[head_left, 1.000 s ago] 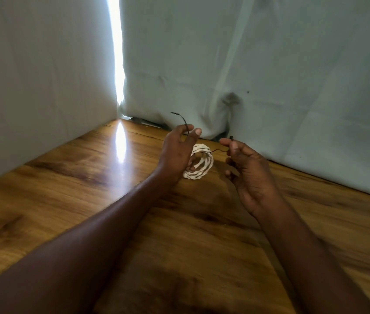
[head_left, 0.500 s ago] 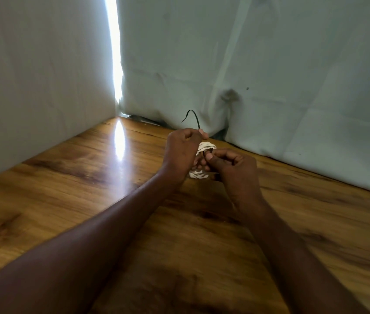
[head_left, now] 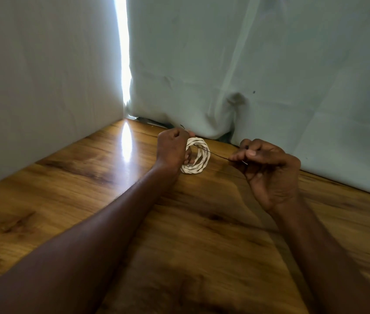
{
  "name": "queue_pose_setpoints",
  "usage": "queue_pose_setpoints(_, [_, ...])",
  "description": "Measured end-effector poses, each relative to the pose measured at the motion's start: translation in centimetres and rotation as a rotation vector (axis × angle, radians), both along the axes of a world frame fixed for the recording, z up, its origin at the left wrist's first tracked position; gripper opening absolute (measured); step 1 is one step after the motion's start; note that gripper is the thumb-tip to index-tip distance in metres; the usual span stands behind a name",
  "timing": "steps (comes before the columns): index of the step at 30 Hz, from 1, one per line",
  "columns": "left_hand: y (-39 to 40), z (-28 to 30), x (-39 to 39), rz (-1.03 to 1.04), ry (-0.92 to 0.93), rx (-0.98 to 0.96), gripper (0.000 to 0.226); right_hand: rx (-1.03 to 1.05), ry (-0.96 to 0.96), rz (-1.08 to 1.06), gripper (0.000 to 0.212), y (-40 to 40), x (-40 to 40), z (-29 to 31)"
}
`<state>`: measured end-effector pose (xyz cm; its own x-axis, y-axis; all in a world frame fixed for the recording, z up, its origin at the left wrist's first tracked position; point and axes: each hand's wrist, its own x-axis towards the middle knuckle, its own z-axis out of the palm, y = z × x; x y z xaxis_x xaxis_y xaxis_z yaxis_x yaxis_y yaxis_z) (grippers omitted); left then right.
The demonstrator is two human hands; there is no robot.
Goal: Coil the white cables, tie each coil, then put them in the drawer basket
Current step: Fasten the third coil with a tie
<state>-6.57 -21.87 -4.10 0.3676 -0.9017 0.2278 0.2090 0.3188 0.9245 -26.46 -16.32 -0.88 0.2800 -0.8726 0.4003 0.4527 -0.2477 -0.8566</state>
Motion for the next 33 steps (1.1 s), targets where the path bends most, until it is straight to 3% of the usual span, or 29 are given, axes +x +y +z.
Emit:
queue_pose_setpoints(11, [-0.1, 0.0, 0.0, -0.049, -0.029, -0.001, 0.021, -0.015, 0.091, 0.148, 0.007, 0.2, -0.4, 0.6])
queue_pose_setpoints(16, [0.2, 0.1, -0.5, -0.106, -0.082, -0.034, 0.024, -0.003, 0.160, 0.254, 0.032, 0.0, -0.8, 0.8])
queue_pose_setpoints(19, [0.5, 0.2, -0.9, -0.102, -0.126, -0.044, 0.027, 0.018, 0.180, 0.290, 0.033, -0.1, -1.2, 0.8])
queue_pose_setpoints(24, [0.3, 0.3, -0.7, 0.011, -0.228, -0.109, 0.030, 0.043, 0.127, 0.000, 0.007, 0.4, -0.2, 0.9])
queue_pose_setpoints(28, [1.0, 0.2, -1.9, -0.068, -0.454, -0.251, 0.029, 0.069, 0.177, -0.267, 0.014, 0.0, 1.0, 0.2])
queue_pose_setpoints(33, [1.7, 0.4, -2.7, -0.177, -0.477, -0.245, 0.029, 0.155, 0.164, -0.404, 0.016, -0.7, 1.1, -0.5])
